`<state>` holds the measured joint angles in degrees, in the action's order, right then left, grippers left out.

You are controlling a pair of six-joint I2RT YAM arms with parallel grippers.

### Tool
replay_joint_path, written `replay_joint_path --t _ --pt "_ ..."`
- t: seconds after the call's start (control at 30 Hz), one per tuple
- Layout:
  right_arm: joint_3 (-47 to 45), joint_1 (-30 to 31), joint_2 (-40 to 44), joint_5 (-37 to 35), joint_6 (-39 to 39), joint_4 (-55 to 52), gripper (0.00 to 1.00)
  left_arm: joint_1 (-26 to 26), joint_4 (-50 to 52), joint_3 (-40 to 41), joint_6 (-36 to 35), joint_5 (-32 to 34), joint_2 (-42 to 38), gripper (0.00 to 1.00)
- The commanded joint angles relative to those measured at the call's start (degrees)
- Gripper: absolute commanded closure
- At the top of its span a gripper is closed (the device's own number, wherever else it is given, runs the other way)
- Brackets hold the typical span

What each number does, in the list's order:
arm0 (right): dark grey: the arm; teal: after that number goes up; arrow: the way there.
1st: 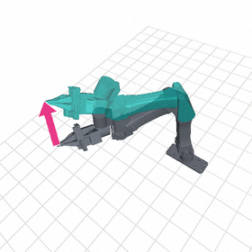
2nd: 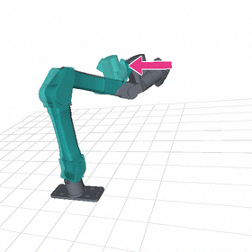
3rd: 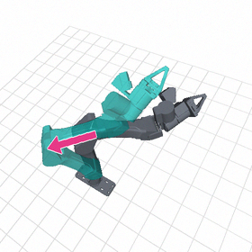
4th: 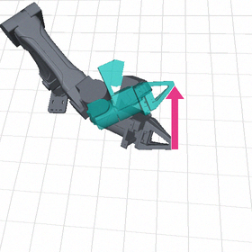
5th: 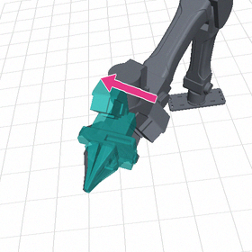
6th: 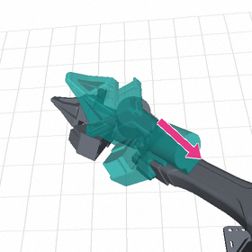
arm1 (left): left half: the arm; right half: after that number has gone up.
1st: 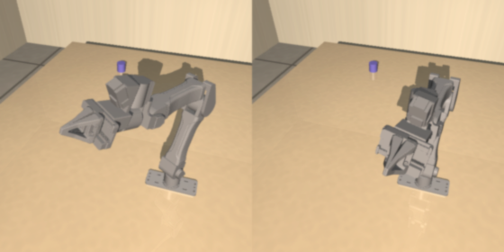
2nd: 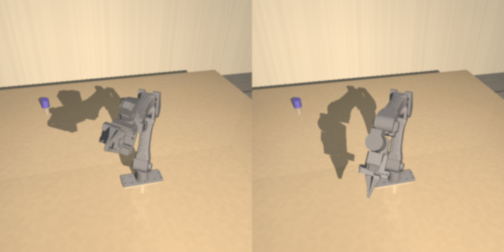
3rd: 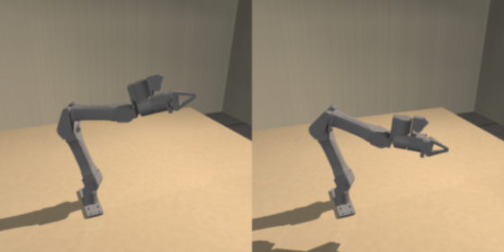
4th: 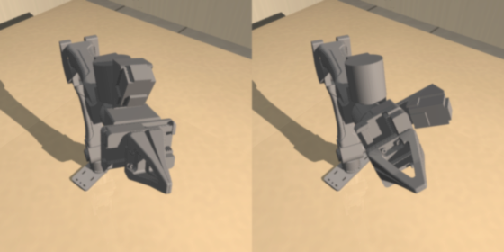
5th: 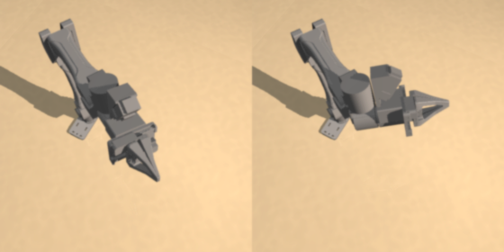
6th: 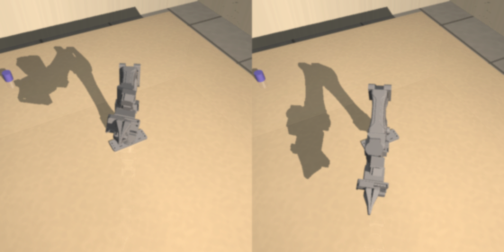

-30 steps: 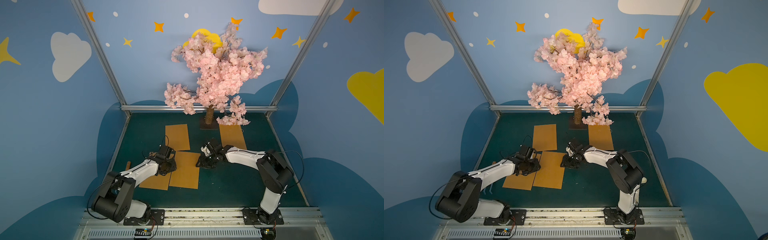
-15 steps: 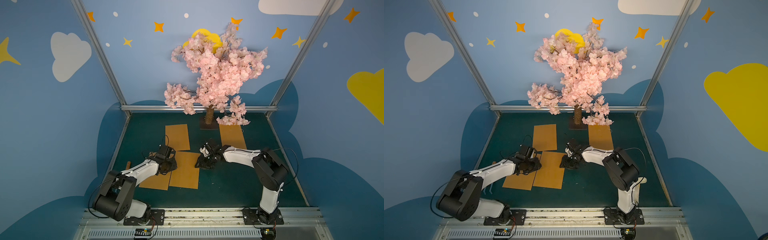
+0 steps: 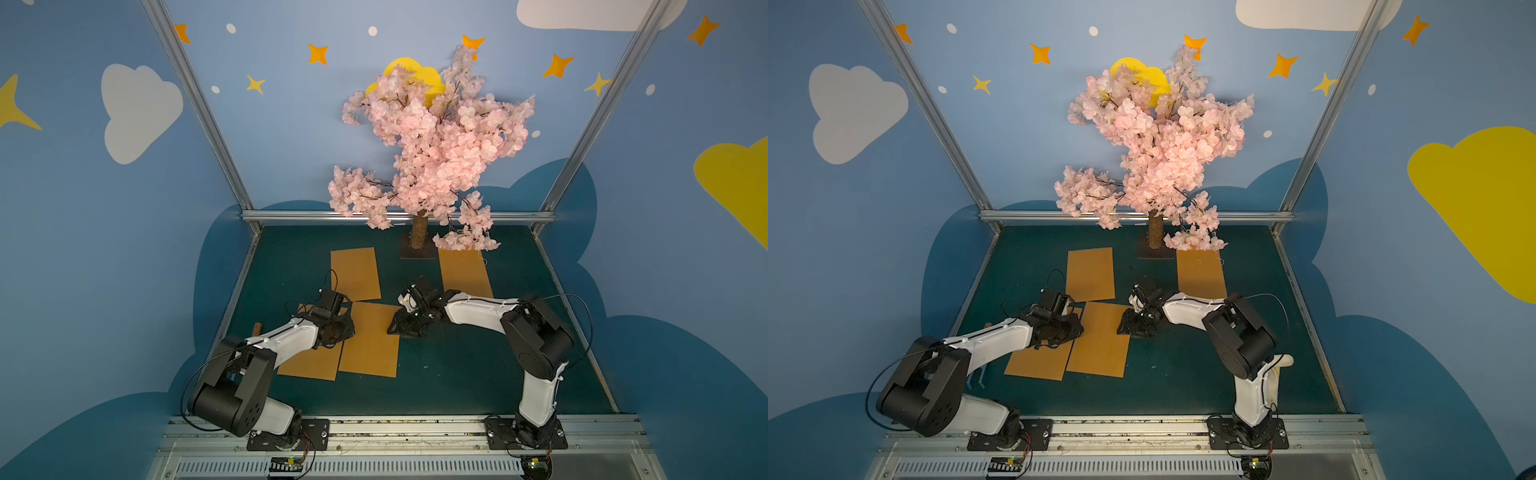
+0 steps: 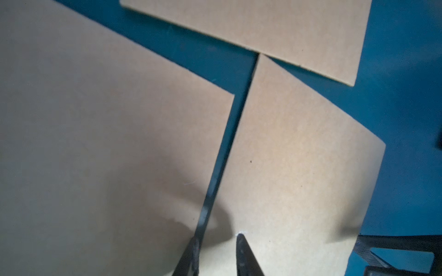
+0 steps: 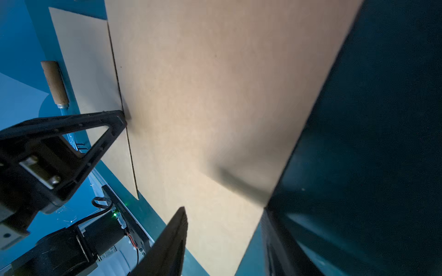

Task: Open the file bag
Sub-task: Pick up the file bag from the center of the board.

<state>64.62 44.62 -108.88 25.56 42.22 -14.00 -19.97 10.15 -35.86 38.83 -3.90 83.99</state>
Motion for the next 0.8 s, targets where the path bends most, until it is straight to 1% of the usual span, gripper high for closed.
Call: replay_joint_path --t 0.0,0.23,0.4,0.57,0.67,0.77 --pt "-0.5 0.6 -1.3 1.5 0.1 3.5 0.49 -0.5 0.6 3.1 0.0 -2.1 5.2 0.76" --pt "-2.6 0.4 -0.4 4.6 1.6 10.4 0.49 -0.5 0.1 3.7 -0.1 -2.6 5.7 0.84" --pt "-4.2 0.1 0.0 8.8 3.6 17.4 0.49 -0.6 -0.4 4.2 -0.2 -3.0 6.4 0.88" --pt "-4.6 0.3 0.2 10.7 4.1 20.3 0.5 -1.1 -1.1 4.4 0.0 -3.5 7.2 0.93" --pt "-5.5 0.2 0.5 11.7 5.2 23.2 0.52 -1.6 -1.4 4.5 0.2 -3.5 7.9 0.95" --pt "-6.1 0.3 1.1 12.2 5.9 24.9 0.57 -2.2 -1.8 4.5 0.4 -3.7 8.6 0.98"
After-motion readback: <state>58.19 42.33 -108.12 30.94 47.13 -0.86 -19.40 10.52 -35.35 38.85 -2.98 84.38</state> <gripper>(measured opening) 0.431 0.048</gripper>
